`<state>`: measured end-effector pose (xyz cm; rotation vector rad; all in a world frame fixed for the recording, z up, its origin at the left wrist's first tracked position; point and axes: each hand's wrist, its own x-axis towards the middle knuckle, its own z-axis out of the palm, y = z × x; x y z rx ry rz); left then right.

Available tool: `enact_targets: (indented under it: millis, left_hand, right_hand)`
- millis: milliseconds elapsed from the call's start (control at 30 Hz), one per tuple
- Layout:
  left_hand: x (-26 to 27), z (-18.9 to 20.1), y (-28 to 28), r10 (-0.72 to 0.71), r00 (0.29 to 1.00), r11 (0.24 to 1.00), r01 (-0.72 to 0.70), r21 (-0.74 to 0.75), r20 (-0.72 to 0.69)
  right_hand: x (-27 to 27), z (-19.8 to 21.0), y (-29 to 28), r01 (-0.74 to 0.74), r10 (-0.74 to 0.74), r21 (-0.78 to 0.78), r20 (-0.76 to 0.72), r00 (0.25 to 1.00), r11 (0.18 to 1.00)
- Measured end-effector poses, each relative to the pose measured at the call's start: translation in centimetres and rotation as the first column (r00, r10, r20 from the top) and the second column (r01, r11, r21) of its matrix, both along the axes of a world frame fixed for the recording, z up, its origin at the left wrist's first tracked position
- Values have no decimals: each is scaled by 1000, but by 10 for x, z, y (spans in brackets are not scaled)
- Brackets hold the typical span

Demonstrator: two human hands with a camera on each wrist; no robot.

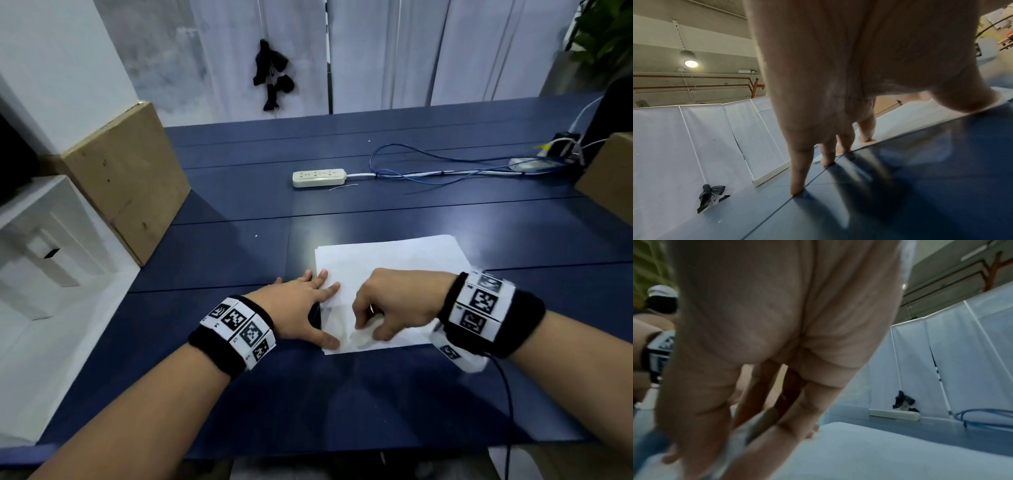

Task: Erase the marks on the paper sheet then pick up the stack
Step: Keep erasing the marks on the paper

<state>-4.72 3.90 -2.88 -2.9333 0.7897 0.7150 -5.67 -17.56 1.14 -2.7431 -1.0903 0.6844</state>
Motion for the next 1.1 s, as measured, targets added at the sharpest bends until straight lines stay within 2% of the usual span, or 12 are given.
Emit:
enact_targets:
  millis: [167,233,367,433,533,600,667,800,967,1033,1100]
  left_hand:
    - [1,1,0,8,1000,1000,-8,13,-17]
    - [0,1,0,23,999,1000,-22,10,-29]
    - [0,0,0,46,998,999,-47,-12,-52]
    - [1,0,0,41,998,999,-42,-6,-46]
    - [1,2,1,33,998,999,-33,-3,-46]
    - [1,2,1,28,999,1000,-28,-7,-45]
    - [1,3,1,38,999,999,-39,-7,-37]
    - [1,1,1,67,997,998,-68,-12,-35]
    - [1,4,0,56,998,998,-56,-5,-42]
    - [2,4,0,51,998,999,-51,0,-38]
    - [2,3,0,51,998,999,-52,-9,-33]
  right_hand:
    - [28,-2,7,111,-128,101,180,975,989]
    - [23,-4,5,93,-105,90,144,984,992]
    - [1,-9,3,8,-4,48,-83,997,999]
    - [10,-6,7,-4,6,48,-37,999,999]
    - [35,-3,12,71,-83,102,124,989,992]
    - [39,-7,13,91,-113,126,176,978,988]
    - [31,-11,11,57,-75,116,153,985,992]
    - [8,-10,11,-23,26,46,-53,998,999]
    - [42,-1,19,87,-97,75,142,985,993]
    - [46,-5,16,95,-110,102,155,982,990]
    - [33,-10,12,52,-64,89,141,988,995]
